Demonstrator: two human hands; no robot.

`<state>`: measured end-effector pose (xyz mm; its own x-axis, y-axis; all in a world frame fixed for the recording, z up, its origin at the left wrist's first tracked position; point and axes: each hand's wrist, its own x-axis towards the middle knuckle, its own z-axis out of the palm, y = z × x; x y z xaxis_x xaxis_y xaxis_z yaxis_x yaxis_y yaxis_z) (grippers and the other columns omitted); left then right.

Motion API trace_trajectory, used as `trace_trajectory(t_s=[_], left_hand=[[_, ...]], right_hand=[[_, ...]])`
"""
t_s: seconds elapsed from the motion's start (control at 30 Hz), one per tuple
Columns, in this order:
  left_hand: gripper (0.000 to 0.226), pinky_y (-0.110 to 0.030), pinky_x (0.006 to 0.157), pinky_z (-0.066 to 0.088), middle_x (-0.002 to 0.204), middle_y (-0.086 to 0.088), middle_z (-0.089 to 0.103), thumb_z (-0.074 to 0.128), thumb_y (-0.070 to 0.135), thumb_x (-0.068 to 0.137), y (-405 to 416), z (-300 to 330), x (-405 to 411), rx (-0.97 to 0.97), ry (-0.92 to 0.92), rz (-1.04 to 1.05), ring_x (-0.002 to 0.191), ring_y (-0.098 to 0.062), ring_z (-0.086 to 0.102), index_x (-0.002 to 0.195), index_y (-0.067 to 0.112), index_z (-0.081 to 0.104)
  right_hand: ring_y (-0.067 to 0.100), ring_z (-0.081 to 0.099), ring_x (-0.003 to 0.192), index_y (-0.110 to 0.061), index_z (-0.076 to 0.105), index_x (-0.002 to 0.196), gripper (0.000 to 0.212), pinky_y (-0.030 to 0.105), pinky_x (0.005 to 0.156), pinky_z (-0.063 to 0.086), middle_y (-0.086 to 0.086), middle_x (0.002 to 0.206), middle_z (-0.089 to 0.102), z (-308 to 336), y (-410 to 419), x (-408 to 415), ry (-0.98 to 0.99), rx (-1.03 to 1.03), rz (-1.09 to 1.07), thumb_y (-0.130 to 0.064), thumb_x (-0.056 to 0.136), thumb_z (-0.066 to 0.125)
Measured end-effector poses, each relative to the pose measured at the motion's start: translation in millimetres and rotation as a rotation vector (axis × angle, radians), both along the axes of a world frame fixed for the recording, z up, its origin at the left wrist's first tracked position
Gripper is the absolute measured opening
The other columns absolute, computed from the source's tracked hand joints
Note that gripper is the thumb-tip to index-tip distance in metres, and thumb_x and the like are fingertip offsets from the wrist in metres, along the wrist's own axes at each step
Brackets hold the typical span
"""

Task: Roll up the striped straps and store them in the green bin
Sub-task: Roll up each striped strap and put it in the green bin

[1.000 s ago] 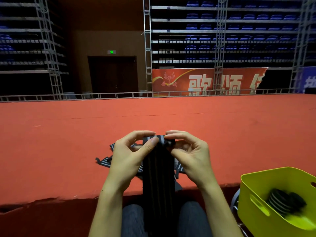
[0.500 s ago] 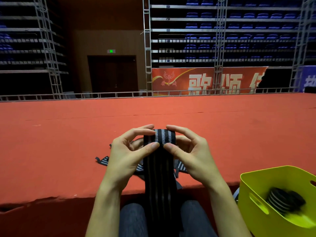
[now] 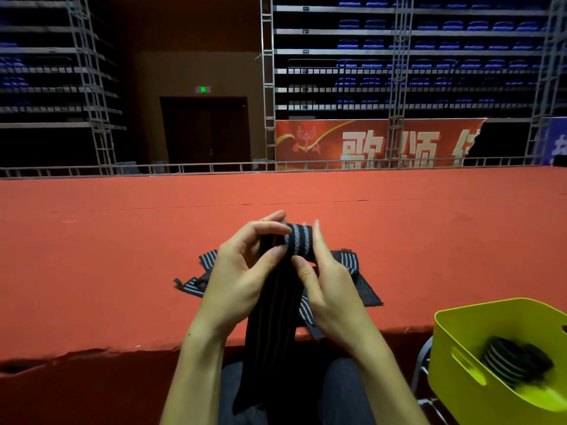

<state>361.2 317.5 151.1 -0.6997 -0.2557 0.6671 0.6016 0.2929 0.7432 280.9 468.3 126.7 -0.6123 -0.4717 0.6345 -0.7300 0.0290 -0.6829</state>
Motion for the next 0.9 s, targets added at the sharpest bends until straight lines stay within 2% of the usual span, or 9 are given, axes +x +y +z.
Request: trace_trajectory(t_s=[0.07, 0.17, 0.27, 0.37, 0.47, 0.53, 0.7, 0.8, 0.9], left_hand=[[0.021, -0.042, 0.121, 0.047, 0.149, 0.002, 0.066, 0.064, -0.006, 0.103, 0, 1, 0, -0.033, -0.009, 0.0, 0.142, -0.01, 0.059, 0.117, 0.007, 0.071], [0.018, -0.043, 0.122, 0.046, 0.152, 0.003, 0.064, 0.062, -0.005, 0.104, -2, 2, 0, -0.05, -0.035, -0.023, 0.145, -0.01, 0.056, 0.113, 0.01, 0.068], [0.017, -0.046, 0.122, 0.046, 0.155, 0.003, 0.062, 0.06, -0.008, 0.105, -3, 1, 2, -0.045, -0.056, -0.056, 0.147, -0.01, 0.054, 0.108, 0.008, 0.062], [0.031, -0.053, 0.113, 0.054, 0.153, 0.002, 0.063, 0.065, -0.007, 0.102, -2, 0, 4, -0.008, -0.066, -0.075, 0.139, -0.02, 0.063, 0.125, 0.013, 0.059], [0.058, -0.05, 0.096, 0.063, 0.142, -0.002, 0.071, 0.072, -0.004, 0.098, 2, 0, 8, 0.052, -0.089, -0.08, 0.122, -0.03, 0.074, 0.145, 0.025, 0.055], [0.051, -0.045, 0.088, 0.065, 0.13, -0.005, 0.076, 0.075, 0.001, 0.096, 4, 0, 8, 0.037, -0.109, -0.042, 0.112, -0.031, 0.078, 0.14, 0.024, 0.062], [0.025, -0.041, 0.08, 0.063, 0.118, -0.007, 0.079, 0.074, 0.025, 0.098, 7, 1, 7, 0.048, -0.119, 0.027, 0.101, -0.027, 0.08, 0.123, 0.022, 0.073], [0.021, -0.054, 0.088, 0.063, 0.111, -0.009, 0.081, 0.07, 0.034, 0.1, 9, 0, 6, 0.093, -0.124, 0.045, 0.104, -0.031, 0.078, 0.113, 0.019, 0.077], [0.015, -0.056, 0.094, 0.061, 0.113, -0.01, 0.081, 0.073, 0.027, 0.099, 8, -2, 4, 0.132, -0.106, 0.039, 0.109, -0.033, 0.077, 0.108, 0.015, 0.079]], right_hand=[[-0.023, 0.05, 0.128, -0.022, 0.008, 0.171, 0.071, 0.003, 0.099, 0.04, -0.024, 0.137, 0.057, 0, -2, 1, -0.004, -0.022, 0.007, -0.024, 0.113, 0.049], [-0.019, 0.056, 0.126, -0.019, 0.028, 0.169, 0.065, 0.01, 0.102, 0.045, -0.03, 0.133, 0.06, -1, -1, 0, -0.008, -0.125, 0.004, -0.018, 0.111, 0.057], [0.006, 0.068, 0.125, -0.022, 0.051, 0.153, 0.055, 0.032, 0.106, 0.056, -0.013, 0.131, 0.072, 0, 5, -2, -0.054, -0.261, 0.025, -0.009, 0.103, 0.07], [0.021, 0.077, 0.105, -0.026, 0.059, 0.134, 0.047, 0.047, 0.092, 0.063, -0.002, 0.122, 0.075, 3, 11, -7, -0.076, -0.311, 0.06, -0.002, 0.097, 0.076], [0.023, 0.077, 0.086, -0.023, 0.059, 0.126, 0.044, 0.045, 0.076, 0.064, 0.003, 0.119, 0.075, 5, 17, -7, -0.129, -0.347, 0.122, 0.004, 0.095, 0.075], [0.02, 0.075, 0.079, -0.022, 0.059, 0.123, 0.044, 0.04, 0.07, 0.062, 0.005, 0.118, 0.074, 5, 20, -8, -0.158, -0.36, 0.148, 0.008, 0.095, 0.074], [0.029, 0.079, 0.098, -0.016, 0.062, 0.116, 0.041, 0.052, 0.089, 0.064, 0.008, 0.12, 0.075, 2, 22, -6, -0.223, -0.402, 0.22, 0.016, 0.091, 0.072], [0.031, 0.078, 0.106, -0.015, 0.065, 0.108, 0.039, 0.05, 0.095, 0.064, 0.008, 0.122, 0.076, 1, 22, -6, -0.198, -0.408, 0.221, 0.018, 0.089, 0.072], [0.031, 0.078, 0.107, -0.017, 0.067, 0.101, 0.041, 0.045, 0.093, 0.063, 0.009, 0.123, 0.076, 0, 21, -5, -0.194, -0.421, 0.23, 0.022, 0.087, 0.071]])
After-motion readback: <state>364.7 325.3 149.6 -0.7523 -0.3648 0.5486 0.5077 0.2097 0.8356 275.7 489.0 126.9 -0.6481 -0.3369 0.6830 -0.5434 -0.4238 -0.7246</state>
